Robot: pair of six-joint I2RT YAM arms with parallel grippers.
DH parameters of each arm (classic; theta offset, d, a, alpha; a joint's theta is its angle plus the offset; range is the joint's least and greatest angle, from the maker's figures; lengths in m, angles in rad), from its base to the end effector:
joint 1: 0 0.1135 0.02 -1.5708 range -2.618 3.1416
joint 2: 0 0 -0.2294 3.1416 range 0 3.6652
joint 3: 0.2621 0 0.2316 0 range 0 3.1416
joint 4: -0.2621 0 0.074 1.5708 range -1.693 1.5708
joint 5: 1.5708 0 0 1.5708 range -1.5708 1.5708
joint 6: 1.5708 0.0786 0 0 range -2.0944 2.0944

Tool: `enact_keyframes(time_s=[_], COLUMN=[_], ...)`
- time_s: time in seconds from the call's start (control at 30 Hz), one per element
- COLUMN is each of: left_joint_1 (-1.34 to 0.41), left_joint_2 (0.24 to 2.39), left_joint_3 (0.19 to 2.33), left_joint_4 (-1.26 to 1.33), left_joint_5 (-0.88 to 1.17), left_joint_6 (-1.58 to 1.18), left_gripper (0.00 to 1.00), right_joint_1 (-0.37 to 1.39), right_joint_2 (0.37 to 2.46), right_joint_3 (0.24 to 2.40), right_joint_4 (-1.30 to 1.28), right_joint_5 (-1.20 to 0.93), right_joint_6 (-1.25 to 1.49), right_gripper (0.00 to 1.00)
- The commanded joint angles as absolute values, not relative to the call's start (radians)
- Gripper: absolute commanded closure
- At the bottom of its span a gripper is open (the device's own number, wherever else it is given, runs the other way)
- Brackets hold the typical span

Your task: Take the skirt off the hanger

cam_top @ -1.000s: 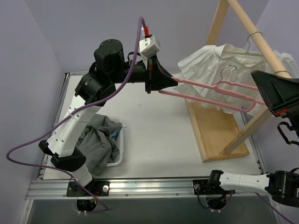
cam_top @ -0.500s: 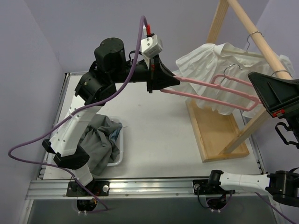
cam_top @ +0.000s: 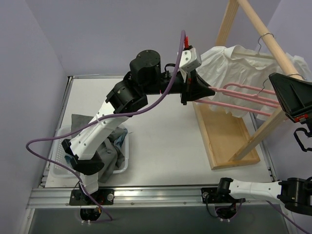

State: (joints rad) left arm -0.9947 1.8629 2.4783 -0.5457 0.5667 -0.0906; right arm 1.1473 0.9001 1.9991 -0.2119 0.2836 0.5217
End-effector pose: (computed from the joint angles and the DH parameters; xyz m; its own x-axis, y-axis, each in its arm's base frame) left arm 0.1684 -0.3367 0.5211 -0.0526 -0.0591 -0.9969 0.9986 0.0052 -0.0530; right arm 0.0283 0.0092 0.6356 -0.1238 0.8897 -0.4395 -0.8546 0.1295 0.5029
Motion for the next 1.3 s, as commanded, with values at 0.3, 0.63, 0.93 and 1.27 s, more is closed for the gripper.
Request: enact_keyframes(time_s=[0.3, 0.63, 0.93, 1.27], left_joint_1=[-1.06, -1.112, -1.118, -1.105], left_joint_2=[1.956, 2.045, 2.053, 1.993], left_joint_3=[2.605, 2.669, 2.619, 2.563], left_joint_4=[-0.305, -0.264, -0.299, -0.348], left_joint_5=[0.486, 0.434, 0.416, 0.39], left_joint_6=[-0.143, -0.155, -0.144, -0.071], left_gripper=[0.98, 0.98, 0.86, 0.51], right_joint_1=[1.157, 1.158, 1.158, 1.158], right_joint_2=[0.884, 0.876, 0.882, 0.877], right_joint_3=[1.982, 1.99, 2.005, 1.997], right_joint_4=[-0.143, -0.133, -0.16, -0.16], right_joint_5=[0.298, 0.295, 0.314, 0.327], right_joint_6=[0.509, 0.512, 0.503, 0.499], right_gripper=[1.0, 1.0, 1.0, 1.0])
